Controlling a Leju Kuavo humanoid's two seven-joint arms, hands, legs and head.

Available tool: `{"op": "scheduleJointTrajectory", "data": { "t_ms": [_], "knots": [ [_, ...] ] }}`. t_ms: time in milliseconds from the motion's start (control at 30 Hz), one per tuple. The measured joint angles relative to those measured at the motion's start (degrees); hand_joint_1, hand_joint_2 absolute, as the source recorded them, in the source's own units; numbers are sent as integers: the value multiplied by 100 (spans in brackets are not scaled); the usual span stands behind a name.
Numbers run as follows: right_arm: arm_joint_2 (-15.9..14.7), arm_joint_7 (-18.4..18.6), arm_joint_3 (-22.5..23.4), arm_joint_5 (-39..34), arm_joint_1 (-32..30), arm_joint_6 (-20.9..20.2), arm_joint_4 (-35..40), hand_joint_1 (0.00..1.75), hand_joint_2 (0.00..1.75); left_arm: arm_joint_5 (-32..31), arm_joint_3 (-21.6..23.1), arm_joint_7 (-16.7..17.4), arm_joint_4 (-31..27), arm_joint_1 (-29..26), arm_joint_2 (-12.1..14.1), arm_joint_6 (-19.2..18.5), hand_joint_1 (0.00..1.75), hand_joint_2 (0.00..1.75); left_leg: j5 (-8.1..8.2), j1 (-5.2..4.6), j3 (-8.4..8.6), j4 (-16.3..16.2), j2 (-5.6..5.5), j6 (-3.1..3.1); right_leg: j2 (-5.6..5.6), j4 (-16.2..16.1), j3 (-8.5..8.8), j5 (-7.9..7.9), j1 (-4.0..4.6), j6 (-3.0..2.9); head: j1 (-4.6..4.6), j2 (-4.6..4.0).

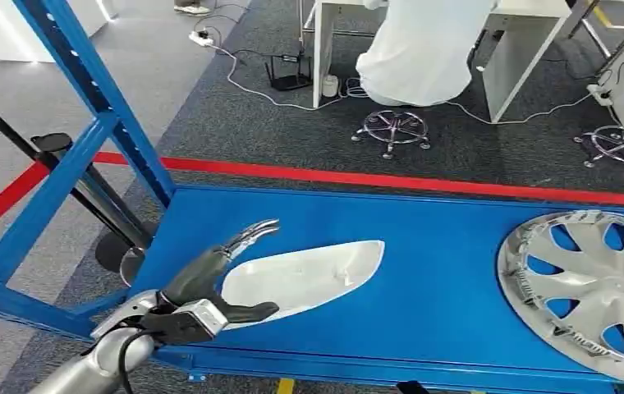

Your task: Take the parts from the cabinet and place them on the table.

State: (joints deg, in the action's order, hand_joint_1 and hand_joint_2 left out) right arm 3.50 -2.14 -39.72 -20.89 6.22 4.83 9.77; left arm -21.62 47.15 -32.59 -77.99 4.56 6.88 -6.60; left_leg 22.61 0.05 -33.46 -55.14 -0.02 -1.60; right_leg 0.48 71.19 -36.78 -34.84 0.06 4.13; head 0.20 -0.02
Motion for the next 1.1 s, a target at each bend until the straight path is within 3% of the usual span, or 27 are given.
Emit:
{"op": "scheduleJointTrajectory", "data": {
  "t_ms": [33,67,100,167,200,233,267,367,400,433,500,533,567,600,667,700,733,767,800,867,900,933,1000,1033,1067,1100],
  "knots": [
    [-4,0,0,0,26,0,0,0,175,0,2,0,0,-25,-11,0,0,0,-2,5,-2,-2,4,8,0,290,-127,-60,-7,24,2,0],
    [-6,0,0,2,40,0,0,0,175,0,2,0,0,-43,-22,0,0,0,-3,17,2,-3,3,21,-1,300,-124,34,-26,44,4,0],
    [-7,9,0,2,40,0,0,0,175,0,2,0,0,-52,-37,0,0,0,-3,41,2,-11,-8,52,-3,26,13,271,-59,81,2,0],
    [-9,17,0,7,31,7,0,0,175,0,0,2,0,-62,-55,0,0,0,20,114,-1,-72,-41,157,-8,-1015,533,817,-149,193,4,0],
    [2,17,0,7,19,-2,0,0,175,0,-7,2,0,-62,-52,0,0,0,34,89,-32,-111,-51,227,9,-1295,681,735,-177,318,22,0],
    [33,17,0,11,19,-4,-2,0,175,0,-15,2,-2,-55,-50,-2,0,0,29,80,-85,-168,-62,264,88,-1275,688,800,-154,208,107,0],
    [37,15,0,11,2,-9,0,0,175,0,-13,-4,-4,-47,-46,-22,0,0,-1,44,-97,-194,-70,298,78,-1254,624,773,-177,114,68,0],
    [61,17,0,15,23,-9,0,0,175,20,-22,-24,-7,35,-4,-72,0,0,-36,62,-169,-198,-75,364,74,-1189,507,810,-174,-78,0,0],
    [61,22,0,15,36,-9,0,0,175,26,-28,-24,-7,52,-4,-83,0,0,121,66,-214,-301,-58,387,70,-1192,479,838,-172,-141,-15,0],
    [61,26,0,17,41,4,0,0,175,28,-35,-26,-7,66,-4,-94,0,0,379,62,-339,-598,-58,402,63,-1194,439,870,-167,-191,-35,0],
    [61,26,0,17,42,7,0,0,175,28,-50,-33,-7,88,0,-100,0,0,906,61,-699,-1543,-57,415,38,-1193,334,936,-135,-265,-59,0],
    [61,28,0,17,46,7,0,0,175,28,-50,-35,-7,87,2,-101,0,0,1043,59,-816,-1901,-58,404,30,-1193,285,970,-115,-277,-61,0],
    [61,28,0,17,51,7,0,0,175,28,-50,-35,-7,88,2,-103,0,0,1023,53,-797,-1976,-58,384,28,-1192,243,1004,-98,-281,-61,0],
    [61,30,0,17,55,7,0,0,175,28,-50,-37,-7,91,2,-103,0,0,901,46,-672,-1831,-58,353,28,-1192,203,1035,-79,-281,-61,0],
    [61,35,0,15,67,7,0,0,175,28,-55,-37,-7,115,2,-105,0,0,529,21,-125,-997,-58,257,30,-1193,141,1098,-50,-265,-61,0],
    [61,35,0,13,73,7,0,0,175,28,-57,-39,-7,136,2,-105,0,0,432,-11,194,-522,-57,195,31,-1192,129,1124,-54,-249,-61,0],
    [70,37,0,13,77,4,2,0,175,28,-57,-42,-7,169,0,-107,0,0,518,-39,367,-232,-56,167,27,-1191,85,1149,-16,-214,-59,0],
    [70,44,0,13,80,4,0,0,175,31,-55,-46,-7,183,-4,-107,0,0,467,-42,319,-233,-57,202,19,-1205,82,1193,-34,-180,-50,0],
    [70,44,0,11,77,4,2,0,175,31,-55,-46,-7,190,-4,-107,0,0,464,-57,299,-209,-58,195,16,-1213,75,1226,-42,-145,-64,0],
    [70,44,0,11,75,6,0,0,175,31,-55,-46,-7,191,0,-107,0,0,364,-55,268,-148,-54,123,14,-1264,65,1304,-50,-58,-76,0],
    [70,44,0,11,76,9,0,0,175,31,-55,-46,-7,211,-6,-107,0,0,307,-27,248,-122,-36,104,14,-1216,19,1195,-61,-46,-81,0],
    [70,44,0,7,76,9,0,0,175,31,-52,-46,-7,223,-11,-107,0,0,267,-24,198,-120,-33,59,7,-982,-54,902,-54,-23,-52,0],
    [70,44,0,4,92,9,2,0,175,20,-55,-44,-7,216,-9,-98,0,0,217,-27,95,-119,-32,29,4,-64,-341,351,-60,21,-55,0],
    [70,41,2,-2,98,11,2,0,175,-2,-55,-42,-4,206,-9,-70,0,0,182,-30,50,-119,-28,30,4,325,-446,201,-55,35,-37,0],
    [70,39,5,-2,104,13,2,0,175,-15,-52,-24,0,201,-9,-39,0,0,149,-32,12,-121,-20,30,4,504,-452,188,-55,41,-46,0],
    [70,41,5,-2,99,15,2,0,175,-37,-52,-4,2,200,-9,-11,0,0,116,-31,-22,-123,-20,37,1,402,-318,300,-56,40,-37,0]
  ]
}}
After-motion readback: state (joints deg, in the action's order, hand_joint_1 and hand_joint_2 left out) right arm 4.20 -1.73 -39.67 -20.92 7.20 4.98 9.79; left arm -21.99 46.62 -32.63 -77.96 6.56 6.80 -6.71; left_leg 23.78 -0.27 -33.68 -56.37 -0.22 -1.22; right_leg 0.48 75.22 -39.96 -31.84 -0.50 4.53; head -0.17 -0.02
